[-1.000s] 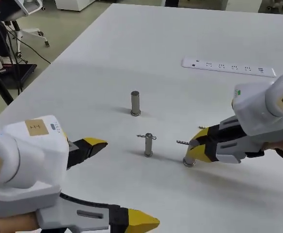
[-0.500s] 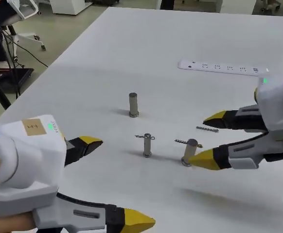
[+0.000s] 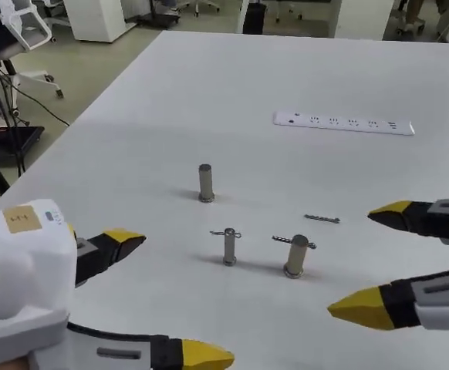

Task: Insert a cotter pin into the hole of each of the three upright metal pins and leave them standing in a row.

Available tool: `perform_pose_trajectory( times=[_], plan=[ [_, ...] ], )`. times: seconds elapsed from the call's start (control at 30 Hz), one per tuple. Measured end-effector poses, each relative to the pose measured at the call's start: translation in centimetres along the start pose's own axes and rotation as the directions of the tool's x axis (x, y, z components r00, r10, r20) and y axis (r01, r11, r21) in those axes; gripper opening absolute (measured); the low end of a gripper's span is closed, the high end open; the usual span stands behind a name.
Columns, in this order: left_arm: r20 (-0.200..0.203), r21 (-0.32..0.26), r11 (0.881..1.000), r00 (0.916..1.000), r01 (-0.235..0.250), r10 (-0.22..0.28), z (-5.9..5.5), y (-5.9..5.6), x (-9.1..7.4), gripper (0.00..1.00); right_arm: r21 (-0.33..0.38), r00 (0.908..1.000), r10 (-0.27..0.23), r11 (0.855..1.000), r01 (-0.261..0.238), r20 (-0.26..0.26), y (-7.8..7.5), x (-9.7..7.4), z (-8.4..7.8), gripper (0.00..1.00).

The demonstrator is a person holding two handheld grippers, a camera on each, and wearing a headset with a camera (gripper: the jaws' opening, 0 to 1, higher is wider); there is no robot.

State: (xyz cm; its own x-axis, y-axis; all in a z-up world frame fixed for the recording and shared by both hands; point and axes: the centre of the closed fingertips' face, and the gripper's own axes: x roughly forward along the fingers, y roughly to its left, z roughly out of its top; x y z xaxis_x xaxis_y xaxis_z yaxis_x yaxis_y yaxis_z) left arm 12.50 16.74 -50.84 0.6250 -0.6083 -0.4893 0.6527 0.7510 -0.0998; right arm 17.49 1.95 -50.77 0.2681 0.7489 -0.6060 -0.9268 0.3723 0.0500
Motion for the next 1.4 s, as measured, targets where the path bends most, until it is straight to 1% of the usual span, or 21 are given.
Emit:
perform_pose_trajectory(
  times=[0.07,0.13,0.23,0.33,0.4,0.53,0.6,0.7,0.77,0.9,0.93,0.97,1.07,1.1,1.13,1.17,1.27,1.4],
  plan=[
    [0.007,-0.011,1.0,1.0,0.0,0.0,-0.1,0.1,-0.2,0.98,0.024,1.0,0.0,1.0,0.0,0.003,0.2,0.0,-0.6,0.86],
    [0.015,-0.027,1.0,0.9999,-0.001,0.001,-0.2,0.2,-0.4,0.98,0.041,1.0,-0.004,0.999,0.005,-0.005,0.4,0.0,-1.2,0.88],
    [0.016,-0.036,0.999,0.9999,-0.005,0.006,-0.3,0.5,-0.6,0.98,0.055,0.9999,-0.01,0.998,0.01,-0.005,0.5,-0.1,-1.5,0.92],
    [0.014,-0.043,0.999,0.9998,-0.015,0.016,-0.4,0.9,-0.8,0.98,0.091,0.9991,-0.042,0.995,0.042,0.003,0.3,-0.3,-1.9,0.96],
    [0.013,-0.047,0.999,0.9997,-0.02,0.021,-0.5,1.2,-0.8,0.98,0.112,0.9989,-0.046,0.993,0.044,0.009,0.3,-0.4,-2.1,0.98],
    [0.017,-0.055,0.998,0.9995,-0.025,0.026,-0.2,1.7,-0.9,0.98,0.146,0.9985,-0.054,0.988,0.052,0.012,0.3,-0.7,-2.4,0.98],
    [0.023,-0.06,0.998,0.9992,-0.032,0.034,0.0,2.2,-0.9,0.98,0.154,0.9981,-0.06,0.986,0.057,0.012,0.2,-0.9,-2.4,0.98],
    [0.042,-0.076,0.996,0.998,-0.045,0.048,0.5,3.1,-0.9,0.98,0.158,0.9968,-0.08,0.984,0.077,0.008,-0.2,-1.4,-2.4,0.98],
    [0.052,-0.082,0.995,0.9967,-0.057,0.062,0.9,3.7,-0.9,0.98,0.168,0.9963,-0.085,0.982,0.082,0.011,-0.4,-1.7,-2.4,0.98],
    [0.082,-0.097,0.993,0.9935,-0.071,0.08,2.1,5.1,-0.6,0.95,0.188,0.9942,-0.107,0.977,0.103,0.011,-0.9,-2.4,-2.5,0.98],
    [0.092,-0.1,0.992,0.9922,-0.075,0.084,2.5,5.6,-0.5,0.95,0.193,0.9934,-0.115,0.975,0.111,0.009,-1.1,-2.6,-2.6,0.98],
    [0.095,-0.101,0.992,0.9918,-0.076,0.086,2.7,5.9,-0.3,0.94,0.195,0.9931,-0.117,0.974,0.114,0.007,-1.1,-2.6,-2.7,0.98],
    [0.103,-0.091,0.991,0.989,-0.097,0.106,3.5,7.2,0.3,0.92,0.208,0.9912,-0.132,0.97,0.128,0.007,-1.3,-3.0,-2.8,0.98],
    [0.109,-0.091,0.991,0.9878,-0.101,0.111,3.6,8.1,0.5,0.92,0.21,0.9907,-0.136,0.969,0.132,0.006,-1.4,-3.1,-2.9,0.98],
    [0.113,-0.091,0.991,0.9873,-0.102,0.112,3.8,8.4,0.8,0.92,0.214,0.9896,-0.144,0.967,0.14,0.004,-1.4,-3.2,-3.0,0.98],
    [0.118,-0.087,0.99,0.9857,-0.111,0.121,4.2,8.7,1.2,0.9,0.218,0.989,-0.148,0.965,0.143,0.003,-1.4,-3.3,-3.0,0.98],
    [0.129,-0.077,0.991,0.9842,-0.112,0.122,4.9,9.1,2.1,0.85,0.235,0.9873,-0.159,0.96,0.155,0.0,-1.4,-3.4,-3.3,0.98],
    [0.154,-0.083,0.99,0.9805,-0.111,0.122,6.1,10.0,3.9,0.8,0.258,0.9851,-0.172,0.951,0.168,-0.007,-1.2,-3.5,-3.7,0.97]
  ],
)
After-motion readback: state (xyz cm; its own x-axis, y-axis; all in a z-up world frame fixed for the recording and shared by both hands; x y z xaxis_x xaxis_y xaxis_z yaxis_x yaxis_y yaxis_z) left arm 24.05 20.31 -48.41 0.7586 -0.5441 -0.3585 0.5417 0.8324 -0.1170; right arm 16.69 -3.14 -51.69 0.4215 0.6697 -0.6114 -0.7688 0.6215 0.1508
